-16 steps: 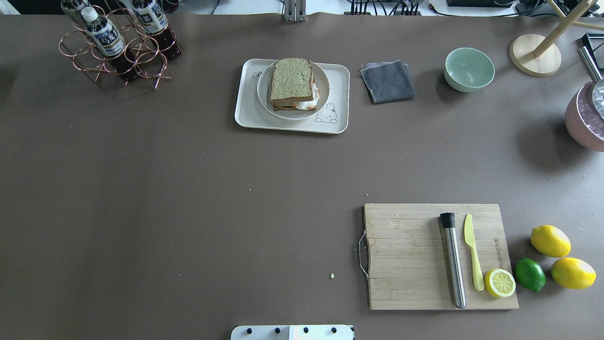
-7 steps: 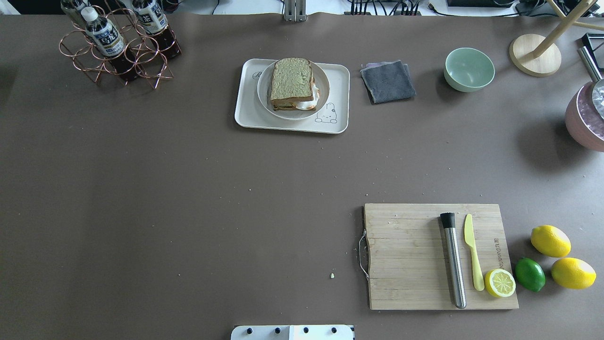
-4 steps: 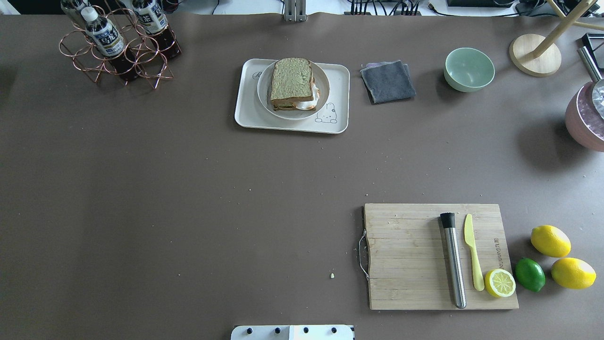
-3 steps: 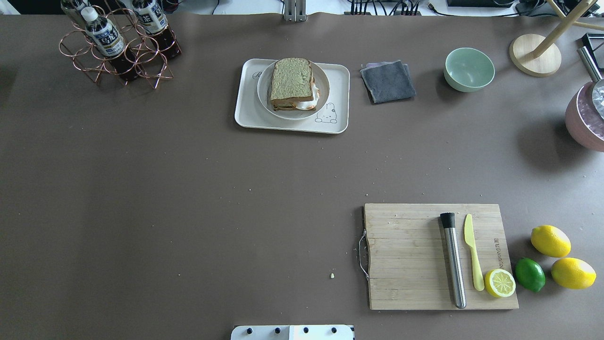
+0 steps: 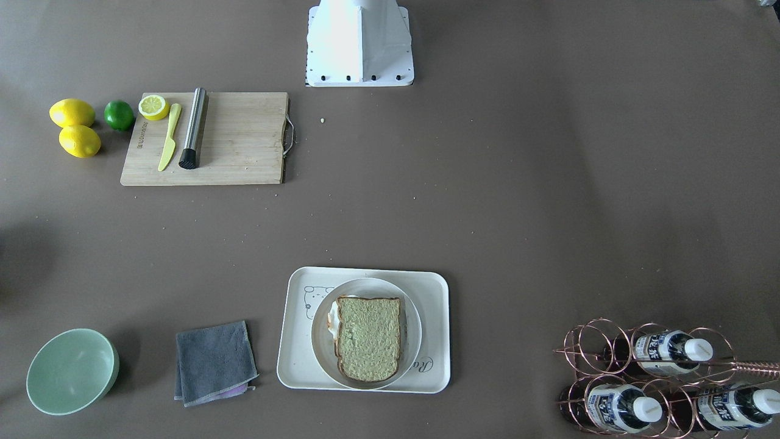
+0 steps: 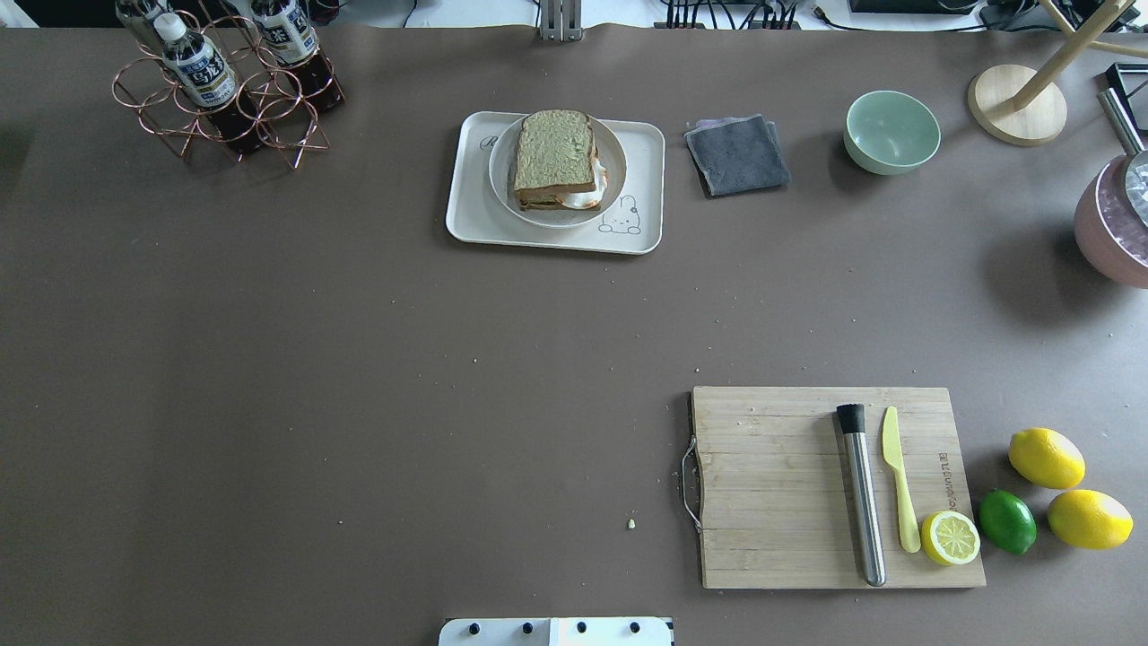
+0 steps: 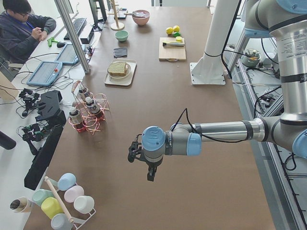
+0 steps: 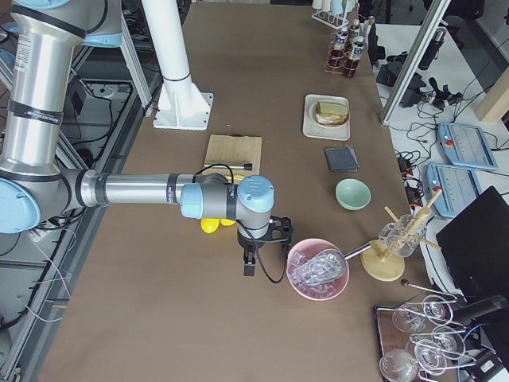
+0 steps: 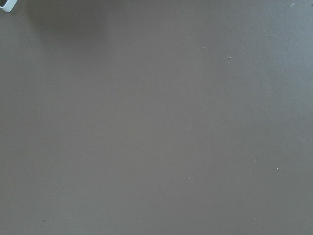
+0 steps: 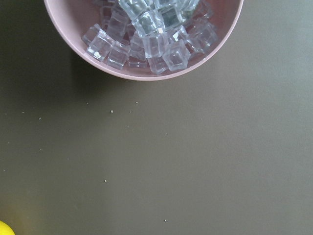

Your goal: Make sandwich and place on tray

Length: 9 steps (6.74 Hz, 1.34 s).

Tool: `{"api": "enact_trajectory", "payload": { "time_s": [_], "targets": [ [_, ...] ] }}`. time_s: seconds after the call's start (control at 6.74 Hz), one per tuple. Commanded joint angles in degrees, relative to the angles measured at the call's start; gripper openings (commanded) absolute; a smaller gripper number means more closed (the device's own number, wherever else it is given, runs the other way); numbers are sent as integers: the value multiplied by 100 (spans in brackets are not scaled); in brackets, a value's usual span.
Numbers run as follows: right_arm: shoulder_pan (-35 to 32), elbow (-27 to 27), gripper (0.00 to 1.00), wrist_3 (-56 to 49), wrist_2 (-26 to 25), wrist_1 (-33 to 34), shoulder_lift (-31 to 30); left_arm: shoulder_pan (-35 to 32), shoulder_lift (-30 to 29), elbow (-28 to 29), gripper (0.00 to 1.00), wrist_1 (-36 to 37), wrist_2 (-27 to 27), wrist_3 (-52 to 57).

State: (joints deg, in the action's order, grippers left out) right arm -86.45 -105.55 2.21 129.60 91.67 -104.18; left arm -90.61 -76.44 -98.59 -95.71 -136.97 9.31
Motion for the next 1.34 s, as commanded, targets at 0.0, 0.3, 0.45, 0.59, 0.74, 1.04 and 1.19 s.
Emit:
{"api": "enact_trajectory", "payload": {
  "time_s": [0.0, 0.3, 0.45, 0.59, 0.74, 1.04, 1.19],
  "targets": [
    [-3, 78, 100, 16, -13, 0, -15, 0, 6, 7, 97, 0, 4, 0],
    [-3, 149, 100, 16, 30, 0, -32, 0, 6, 24, 97, 0, 4, 9],
    [-3, 149, 100, 8, 48, 0, -41, 0, 6, 15, 97, 0, 4, 9],
    [6, 157, 100, 16, 48, 9, -41, 0, 6, 15, 97, 0, 4, 9],
    [-3, 149, 100, 8, 66, 0, -85, 0, 6, 15, 97, 0, 4, 9],
    [-3, 149, 100, 8, 136, 0, -85, 0, 23, -2, 97, 0, 4, 9],
    [-3, 149, 100, 8, 197, 0, -94, 0, 50, -28, 97, -9, 4, 9]
  ]
}}
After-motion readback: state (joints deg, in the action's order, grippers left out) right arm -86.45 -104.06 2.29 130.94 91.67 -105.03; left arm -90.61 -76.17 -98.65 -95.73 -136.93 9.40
